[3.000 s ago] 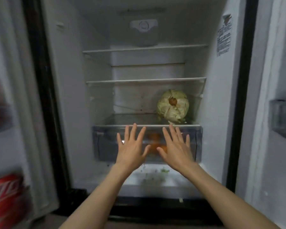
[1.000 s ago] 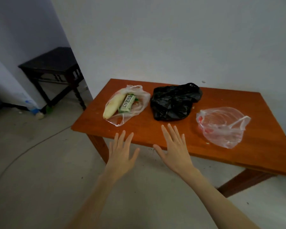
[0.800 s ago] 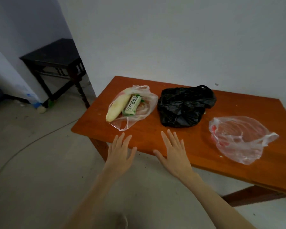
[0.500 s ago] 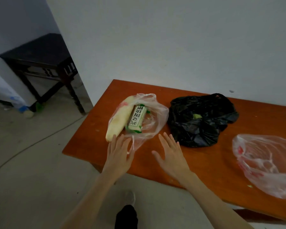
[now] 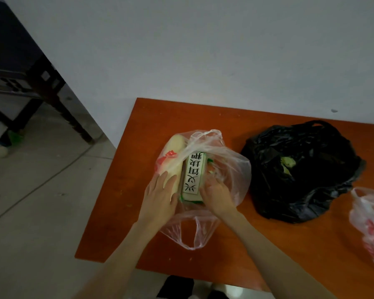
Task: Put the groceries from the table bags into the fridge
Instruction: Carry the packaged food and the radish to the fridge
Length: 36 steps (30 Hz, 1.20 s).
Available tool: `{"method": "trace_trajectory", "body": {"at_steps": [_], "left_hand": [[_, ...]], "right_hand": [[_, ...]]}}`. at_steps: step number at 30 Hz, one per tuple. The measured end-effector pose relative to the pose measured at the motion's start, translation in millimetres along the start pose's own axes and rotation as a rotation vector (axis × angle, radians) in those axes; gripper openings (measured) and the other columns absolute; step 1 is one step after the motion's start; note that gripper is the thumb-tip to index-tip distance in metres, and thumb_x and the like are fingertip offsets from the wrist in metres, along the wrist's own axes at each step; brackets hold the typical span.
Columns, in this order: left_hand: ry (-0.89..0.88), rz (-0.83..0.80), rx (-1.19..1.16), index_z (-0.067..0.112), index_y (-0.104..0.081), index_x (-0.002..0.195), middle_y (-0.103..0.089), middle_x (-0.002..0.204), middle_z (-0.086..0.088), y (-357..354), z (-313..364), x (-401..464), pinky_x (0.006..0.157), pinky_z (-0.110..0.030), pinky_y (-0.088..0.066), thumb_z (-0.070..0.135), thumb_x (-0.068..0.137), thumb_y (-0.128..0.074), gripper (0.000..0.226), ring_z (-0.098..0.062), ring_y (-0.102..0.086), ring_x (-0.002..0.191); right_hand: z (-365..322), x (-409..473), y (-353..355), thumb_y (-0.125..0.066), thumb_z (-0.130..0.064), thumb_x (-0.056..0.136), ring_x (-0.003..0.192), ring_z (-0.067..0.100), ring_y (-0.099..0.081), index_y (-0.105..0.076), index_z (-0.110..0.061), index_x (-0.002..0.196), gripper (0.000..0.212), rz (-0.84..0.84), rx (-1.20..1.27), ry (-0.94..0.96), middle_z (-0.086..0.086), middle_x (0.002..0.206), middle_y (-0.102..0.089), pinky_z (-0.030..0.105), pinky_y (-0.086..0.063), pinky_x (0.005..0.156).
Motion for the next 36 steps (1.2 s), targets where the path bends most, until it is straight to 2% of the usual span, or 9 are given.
{"method": "trace_trajectory", "body": {"at_steps": [4,9,12,14,18,25,29,32,36], "left_hand": [[0.011,-0.055,-0.005,0.031,-0.026,0.143,-0.005,0.157,0.0,-16,-15,9,0.116,-0.042,-0.014,0.027,0.096,-0.041,0.049,-0.025,-0.001,0.144],[0.015,-0.043,-0.087,0.03,-0.022,0.144,-0.006,0.155,0.003,-13,-22,20,0.102,-0.035,-0.04,0.025,0.093,-0.047,0.057,-0.022,-0.011,0.142],[0.048,-0.059,-0.098,0.027,-0.015,0.147,-0.007,0.155,0.006,-12,-26,25,0.105,-0.031,-0.035,0.028,0.092,-0.052,0.067,-0.019,-0.013,0.141],[0.066,-0.079,-0.11,0.027,-0.013,0.147,-0.006,0.155,0.007,-14,-30,26,0.105,-0.031,-0.034,0.03,0.09,-0.054,0.07,-0.019,-0.014,0.14],[0.075,-0.076,-0.111,0.027,-0.013,0.146,-0.009,0.152,0.01,-15,-36,31,0.1,-0.031,-0.041,0.032,0.087,-0.059,0.075,-0.019,-0.022,0.137],[0.096,-0.063,-0.126,0.027,-0.011,0.147,-0.01,0.152,0.011,-12,-36,31,0.096,-0.029,-0.045,0.032,0.085,-0.061,0.079,-0.016,-0.024,0.135],[0.09,-0.067,-0.115,0.027,-0.014,0.146,-0.012,0.151,0.011,-11,-35,31,0.094,-0.031,-0.048,0.033,0.085,-0.063,0.079,-0.017,-0.027,0.134],[0.073,-0.05,-0.087,0.027,-0.016,0.145,-0.014,0.15,0.01,-10,-30,32,0.092,-0.031,-0.05,0.033,0.085,-0.062,0.077,-0.018,-0.028,0.132],[0.038,-0.036,-0.016,0.026,-0.018,0.146,-0.016,0.15,0.007,-11,-22,31,0.09,-0.028,-0.049,0.038,0.084,-0.063,0.077,-0.019,-0.03,0.128]], "right_hand": [[3,24,-7,-0.052,-0.027,0.093,0.113,0.026,-0.054,-0.045,-0.012,0.131,0.042,0.034,0.106,-0.103,0.009,0.129,-0.049,0.037,-0.048,0.095],[29,43,-33,-0.062,-0.026,0.087,0.103,0.026,-0.062,-0.048,-0.004,0.126,0.047,-0.015,0.282,-0.342,0.011,0.12,-0.061,0.034,-0.053,0.085],[31,50,-38,-0.067,-0.026,0.083,0.095,0.024,-0.066,-0.063,-0.008,0.111,0.033,-0.008,0.319,-0.412,0.008,0.107,-0.069,0.035,-0.055,0.079],[32,53,-41,-0.068,-0.024,0.082,0.093,0.023,-0.067,-0.065,-0.009,0.102,0.025,-0.024,0.344,-0.456,0.008,0.103,-0.07,0.033,-0.054,0.076],[33,58,-43,-0.072,-0.017,0.08,0.097,0.022,-0.066,-0.065,-0.007,0.107,0.029,-0.041,0.439,-0.525,0.009,0.108,-0.069,0.025,-0.05,0.069],[30,61,-48,-0.074,-0.021,0.075,0.084,0.021,-0.069,-0.068,-0.01,0.099,0.026,-0.079,0.471,-0.52,0.008,0.098,-0.072,0.036,-0.058,0.074],[31,55,-34,-0.071,-0.023,0.078,0.077,0.017,-0.068,-0.065,-0.012,0.099,0.025,-0.074,0.472,-0.49,0.005,0.093,-0.071,0.032,-0.057,0.066],[24,46,-20,-0.069,-0.02,0.08,0.079,0.012,-0.067,-0.065,-0.014,0.1,0.021,-0.086,0.628,-0.46,0.002,0.095,-0.071,0.026,-0.055,0.065],[18,27,-2,-0.069,-0.018,0.079,0.082,0.018,-0.07,-0.069,-0.01,0.099,0.021,-0.112,0.796,-0.498,0.007,0.093,-0.073,0.029,-0.057,0.069]]}}
Point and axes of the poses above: each hand's wrist, its own x-axis towards the middle knuckle, its own y-axis out of the back of the hand, z = x × y, the point moved 10 cm from there along x, towards the middle knuckle
